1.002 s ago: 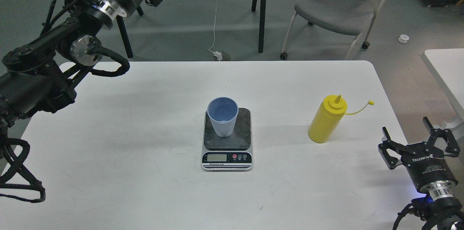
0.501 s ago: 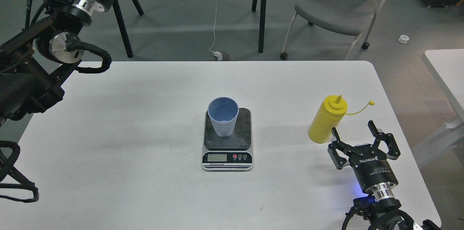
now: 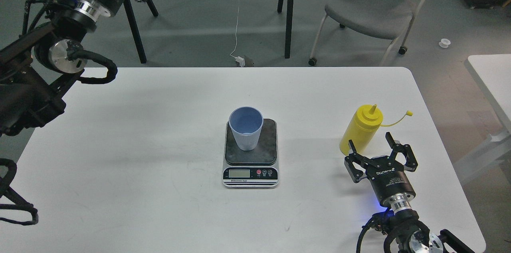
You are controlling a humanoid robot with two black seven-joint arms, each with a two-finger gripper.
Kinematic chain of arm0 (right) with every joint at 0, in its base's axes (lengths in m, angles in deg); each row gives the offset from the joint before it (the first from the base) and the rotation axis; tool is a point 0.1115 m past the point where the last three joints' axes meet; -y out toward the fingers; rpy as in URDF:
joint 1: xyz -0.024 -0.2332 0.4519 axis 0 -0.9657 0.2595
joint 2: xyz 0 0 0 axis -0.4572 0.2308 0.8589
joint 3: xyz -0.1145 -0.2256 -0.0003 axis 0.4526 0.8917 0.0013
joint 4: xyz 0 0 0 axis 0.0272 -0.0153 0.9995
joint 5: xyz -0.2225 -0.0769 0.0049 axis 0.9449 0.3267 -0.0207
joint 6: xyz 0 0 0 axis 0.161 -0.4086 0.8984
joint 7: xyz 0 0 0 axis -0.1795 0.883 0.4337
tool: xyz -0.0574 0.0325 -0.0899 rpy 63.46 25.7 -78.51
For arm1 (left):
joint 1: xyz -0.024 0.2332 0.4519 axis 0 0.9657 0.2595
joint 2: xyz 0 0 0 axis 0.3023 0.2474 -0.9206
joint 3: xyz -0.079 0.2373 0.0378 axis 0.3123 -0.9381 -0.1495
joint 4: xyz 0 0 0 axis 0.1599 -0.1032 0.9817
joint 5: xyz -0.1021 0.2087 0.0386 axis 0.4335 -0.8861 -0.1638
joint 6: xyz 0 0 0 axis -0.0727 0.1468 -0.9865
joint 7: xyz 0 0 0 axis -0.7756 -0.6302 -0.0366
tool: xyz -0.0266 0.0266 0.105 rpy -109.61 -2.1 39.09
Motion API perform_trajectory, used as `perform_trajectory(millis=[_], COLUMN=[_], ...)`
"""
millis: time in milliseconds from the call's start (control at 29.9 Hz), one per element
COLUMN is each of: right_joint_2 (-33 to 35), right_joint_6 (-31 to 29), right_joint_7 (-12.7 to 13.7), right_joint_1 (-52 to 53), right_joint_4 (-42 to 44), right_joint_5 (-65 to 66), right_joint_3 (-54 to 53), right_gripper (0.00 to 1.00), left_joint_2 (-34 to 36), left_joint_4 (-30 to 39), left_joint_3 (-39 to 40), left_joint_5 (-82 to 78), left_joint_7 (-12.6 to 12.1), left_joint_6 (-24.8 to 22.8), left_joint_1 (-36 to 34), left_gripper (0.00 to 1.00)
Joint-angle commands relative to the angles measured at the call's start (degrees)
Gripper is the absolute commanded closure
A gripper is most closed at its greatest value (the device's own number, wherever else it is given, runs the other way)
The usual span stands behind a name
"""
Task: Pour seasoning into cup on scale with both arms
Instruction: 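Move the right gripper to the yellow squeeze bottle and grasp it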
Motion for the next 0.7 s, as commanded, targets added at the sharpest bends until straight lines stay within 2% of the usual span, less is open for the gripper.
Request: perform_trajectory(millis=[0, 267, 501, 668], right_joint_2=[0.0, 0.0, -1.9, -2.9], right_joint_6=[0.0, 0.0, 0.0, 0.0], right_joint_7=[0.0, -0.4, -0.6, -0.7], right_joint_1=[1.0, 3.7, 8.7, 10.8], right_joint_4=[1.8, 2.8, 9.4, 10.6], right_joint_5=[0.0, 0.1, 0.1, 0.1], right_joint_3=[0.1, 0.6, 1.9, 1.8], right_gripper=[0.01, 0.05, 0.07, 0.07], left_joint_2=[0.4, 0.5, 0.3, 0.2], left_joint_4=[0.0, 0.5, 0.5, 0.5], left_joint_3=[0.0, 0.1, 0.3, 0.3], left_joint_5=[0.1, 0.1, 0.0, 0.1], left_joint_7=[0.2, 0.3, 0.2, 0.1], left_joint_6=[-0.5, -0.7, -0.5, -0.5], left_joint_1=[0.0, 0.1, -0.1, -0.1], left_gripper=[0.0, 0.0, 0.0, 0.0])
